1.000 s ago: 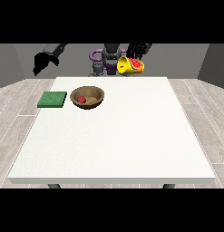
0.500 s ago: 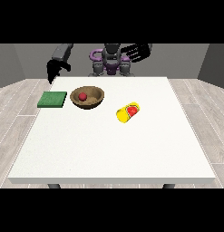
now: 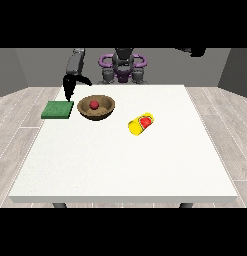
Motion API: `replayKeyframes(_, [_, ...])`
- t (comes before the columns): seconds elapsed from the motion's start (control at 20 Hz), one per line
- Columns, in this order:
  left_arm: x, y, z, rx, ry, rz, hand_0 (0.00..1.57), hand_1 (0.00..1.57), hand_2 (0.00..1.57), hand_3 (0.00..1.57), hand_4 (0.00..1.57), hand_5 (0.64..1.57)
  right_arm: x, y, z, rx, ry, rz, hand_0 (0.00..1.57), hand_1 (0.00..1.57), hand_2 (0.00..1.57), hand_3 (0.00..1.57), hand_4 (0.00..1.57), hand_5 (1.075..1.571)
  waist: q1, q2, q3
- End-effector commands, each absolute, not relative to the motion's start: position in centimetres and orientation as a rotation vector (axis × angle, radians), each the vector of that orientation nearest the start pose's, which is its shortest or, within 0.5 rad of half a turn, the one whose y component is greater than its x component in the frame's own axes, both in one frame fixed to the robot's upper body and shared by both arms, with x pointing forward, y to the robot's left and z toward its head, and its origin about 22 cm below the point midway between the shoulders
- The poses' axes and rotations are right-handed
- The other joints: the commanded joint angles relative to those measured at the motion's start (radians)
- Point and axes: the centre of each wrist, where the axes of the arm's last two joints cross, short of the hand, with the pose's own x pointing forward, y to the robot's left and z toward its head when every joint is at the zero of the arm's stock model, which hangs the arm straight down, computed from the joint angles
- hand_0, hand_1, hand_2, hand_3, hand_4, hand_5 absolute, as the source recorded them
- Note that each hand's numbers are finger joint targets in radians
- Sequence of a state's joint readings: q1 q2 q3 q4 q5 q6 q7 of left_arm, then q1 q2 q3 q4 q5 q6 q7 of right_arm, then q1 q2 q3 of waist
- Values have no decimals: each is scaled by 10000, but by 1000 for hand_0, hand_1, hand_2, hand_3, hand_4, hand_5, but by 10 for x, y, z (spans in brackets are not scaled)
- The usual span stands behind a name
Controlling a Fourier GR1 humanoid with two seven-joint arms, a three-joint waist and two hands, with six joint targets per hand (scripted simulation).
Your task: Pick the cup and pour the ball into the bowl, then pick the bowl and place it on the pad
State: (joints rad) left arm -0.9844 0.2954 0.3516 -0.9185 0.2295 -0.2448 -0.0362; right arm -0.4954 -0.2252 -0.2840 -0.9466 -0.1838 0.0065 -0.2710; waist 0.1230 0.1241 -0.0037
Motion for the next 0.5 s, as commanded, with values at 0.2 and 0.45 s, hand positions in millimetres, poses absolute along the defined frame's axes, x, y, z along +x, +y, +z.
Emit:
replayKeyframes(0.2, [409,396,232,-2880,-19957,128,0,0,0,0,250,1552,362,-265,21,-123,-17575,-1028,0,0,0,0,0,1570,-982,577,30])
replayKeyframes(0.45, [397,418,254,-2701,-19730,535,0,0,0,0,179,1562,355,-282,0,-348,-17317,-1153,0,0,0,0,0,1571,-1039,516,36])
